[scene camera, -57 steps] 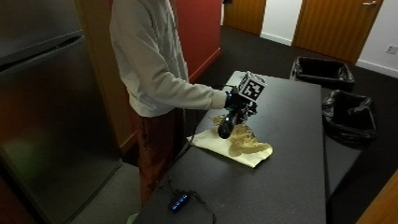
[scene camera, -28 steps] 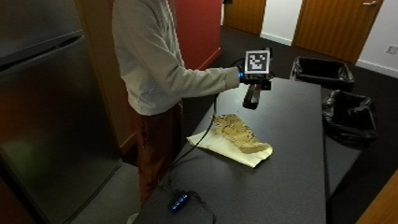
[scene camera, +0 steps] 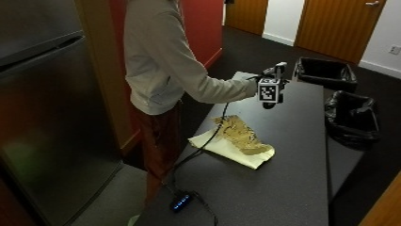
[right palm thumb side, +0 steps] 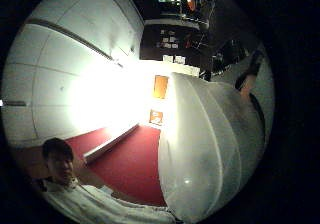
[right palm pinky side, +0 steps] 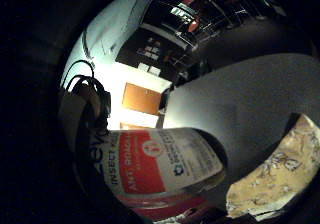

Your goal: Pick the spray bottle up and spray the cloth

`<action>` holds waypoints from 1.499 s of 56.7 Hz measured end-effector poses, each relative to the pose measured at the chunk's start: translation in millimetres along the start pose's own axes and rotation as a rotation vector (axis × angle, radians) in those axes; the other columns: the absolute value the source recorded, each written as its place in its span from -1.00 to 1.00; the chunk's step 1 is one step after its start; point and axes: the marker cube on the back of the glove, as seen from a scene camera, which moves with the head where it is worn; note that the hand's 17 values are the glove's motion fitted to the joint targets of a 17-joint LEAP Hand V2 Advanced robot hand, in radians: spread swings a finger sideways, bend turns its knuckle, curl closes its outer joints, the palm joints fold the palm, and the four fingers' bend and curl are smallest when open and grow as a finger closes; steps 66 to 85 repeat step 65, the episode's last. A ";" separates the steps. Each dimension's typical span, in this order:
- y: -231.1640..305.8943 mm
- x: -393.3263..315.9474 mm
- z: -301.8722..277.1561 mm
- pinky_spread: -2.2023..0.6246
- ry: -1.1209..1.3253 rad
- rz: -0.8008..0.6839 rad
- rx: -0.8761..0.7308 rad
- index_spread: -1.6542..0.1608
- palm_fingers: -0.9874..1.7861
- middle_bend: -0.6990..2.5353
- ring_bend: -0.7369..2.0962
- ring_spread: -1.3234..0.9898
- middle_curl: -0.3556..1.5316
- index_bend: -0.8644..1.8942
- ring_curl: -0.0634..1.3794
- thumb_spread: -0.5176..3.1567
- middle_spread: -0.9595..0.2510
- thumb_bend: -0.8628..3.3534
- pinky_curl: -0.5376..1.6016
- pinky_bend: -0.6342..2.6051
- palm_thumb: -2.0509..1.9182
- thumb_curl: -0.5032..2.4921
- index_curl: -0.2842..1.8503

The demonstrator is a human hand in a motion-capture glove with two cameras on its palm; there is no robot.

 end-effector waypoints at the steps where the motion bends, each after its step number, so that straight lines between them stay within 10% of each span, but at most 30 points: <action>1: -0.6 5.9 7.1 0.41 0.008 0.006 -0.011 0.69 0.68 -0.20 -0.07 -0.02 -0.10 -0.05 -0.28 -0.71 0.38 -0.60 -0.13 -0.39 0.54 -0.17 -0.23; 30: -21.6 125.7 111.6 0.40 0.202 0.092 -0.022 0.67 0.64 -0.25 -0.14 -0.01 -0.12 -0.10 -0.30 -0.66 0.40 -0.61 -0.14 -0.41 0.54 -0.15 -0.23; 43: 6.0 102.4 85.7 0.49 -0.020 0.132 -0.277 0.55 0.27 -0.34 -0.20 -0.01 -0.15 -0.29 -0.32 -0.47 0.33 -0.61 -0.13 -0.42 0.52 -0.17 -0.29; 50: 1.5 106.2 47.7 0.55 0.130 0.080 -0.131 0.47 0.05 -0.41 -0.23 0.03 -0.19 -0.34 -0.36 -0.35 0.36 -0.63 -0.13 -0.38 0.43 -0.24 -0.39; 85: 39.1 58.6 -14.7 0.59 0.165 0.046 -0.149 0.44 0.02 -0.42 -0.21 0.07 -0.20 -0.30 -0.40 -0.26 0.40 -0.61 -0.15 -0.37 0.37 -0.33 -0.49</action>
